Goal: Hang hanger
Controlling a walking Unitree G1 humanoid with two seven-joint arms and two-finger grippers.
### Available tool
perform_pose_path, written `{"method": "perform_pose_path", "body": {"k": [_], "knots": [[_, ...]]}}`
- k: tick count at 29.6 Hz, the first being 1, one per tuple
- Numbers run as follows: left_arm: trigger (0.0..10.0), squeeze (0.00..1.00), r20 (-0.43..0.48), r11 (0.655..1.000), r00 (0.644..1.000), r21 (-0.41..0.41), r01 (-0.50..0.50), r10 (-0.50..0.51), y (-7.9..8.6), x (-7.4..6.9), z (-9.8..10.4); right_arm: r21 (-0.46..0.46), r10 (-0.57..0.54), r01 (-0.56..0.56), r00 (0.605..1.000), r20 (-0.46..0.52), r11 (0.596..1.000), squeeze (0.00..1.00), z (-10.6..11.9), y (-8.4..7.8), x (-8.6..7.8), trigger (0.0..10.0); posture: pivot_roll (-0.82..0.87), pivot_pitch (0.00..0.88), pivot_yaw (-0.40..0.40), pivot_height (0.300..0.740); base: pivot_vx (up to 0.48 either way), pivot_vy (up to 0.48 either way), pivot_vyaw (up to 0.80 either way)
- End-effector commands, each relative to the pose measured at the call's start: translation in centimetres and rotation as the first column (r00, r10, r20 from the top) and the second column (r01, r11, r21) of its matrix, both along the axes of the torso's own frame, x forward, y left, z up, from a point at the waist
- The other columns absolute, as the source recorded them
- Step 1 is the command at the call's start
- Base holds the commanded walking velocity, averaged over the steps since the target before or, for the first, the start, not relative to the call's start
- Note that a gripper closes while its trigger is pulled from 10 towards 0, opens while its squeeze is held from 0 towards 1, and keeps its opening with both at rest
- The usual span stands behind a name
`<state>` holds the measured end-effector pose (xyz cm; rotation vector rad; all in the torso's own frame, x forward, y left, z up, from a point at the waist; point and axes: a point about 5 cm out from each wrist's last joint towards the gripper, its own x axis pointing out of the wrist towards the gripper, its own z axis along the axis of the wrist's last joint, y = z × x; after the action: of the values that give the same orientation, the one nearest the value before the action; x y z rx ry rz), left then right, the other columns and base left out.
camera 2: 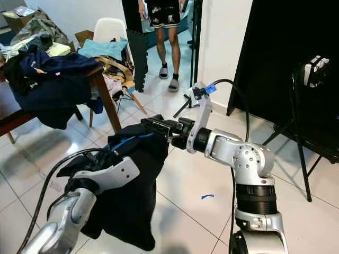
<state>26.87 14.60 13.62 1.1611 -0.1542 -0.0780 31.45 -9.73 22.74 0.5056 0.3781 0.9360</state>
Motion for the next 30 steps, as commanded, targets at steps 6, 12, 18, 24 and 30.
{"method": "perform_pose_path", "body": {"k": [6, 12, 18, 24, 30], "knots": [[10.0, 0.00, 0.081, 0.998, 0.997, 0.068, -0.002, -0.003, -0.1, 0.1, 0.6, -0.105, -0.106, 0.092, 0.985, -0.135, 0.990, 0.00, -2.2, -0.2, 0.4, 10.0, -0.05, 0.068, 0.005, 0.740, 0.000, 0.000, 0.00], [10.0, 0.00, 0.099, 0.997, 0.995, 0.083, 0.000, -0.008, -0.2, 0.0, 0.7, -0.115, -0.146, 0.126, 0.972, -0.186, 0.985, 0.00, -2.7, -0.5, 0.6, 10.0, -0.05, 0.066, 0.003, 0.740, 0.000, 0.000, 0.00], [10.0, 0.00, 0.101, 0.995, 0.994, 0.099, 0.027, -0.037, -0.8, -0.1, 0.5, -0.052, -0.183, 0.175, 0.949, -0.259, 0.983, 0.00, -2.9, -0.4, 1.1, 10.0, -0.05, 0.068, 0.003, 0.740, 0.000, 0.000, 0.00], [10.0, 0.00, 0.100, 0.992, 0.993, 0.112, 0.050, -0.061, -1.3, -0.2, 0.3, 0.032, -0.214, 0.237, 0.921, -0.325, 0.971, 0.00, -2.6, 0.0, 1.9, 10.0, -0.05, 0.066, 0.003, 0.740, 0.000, 0.000, 0.00], [10.0, 0.00, 0.101, 0.992, 0.993, 0.117, 0.055, -0.067, -1.4, -0.2, 0.3, 0.055, -0.183, 0.213, 0.925, -0.333, 0.975, 0.00, -2.2, 0.9, 1.7, 10.0, -0.05, 0.064, 0.003, 0.740, 0.000, 0.000, 0.00]]}}
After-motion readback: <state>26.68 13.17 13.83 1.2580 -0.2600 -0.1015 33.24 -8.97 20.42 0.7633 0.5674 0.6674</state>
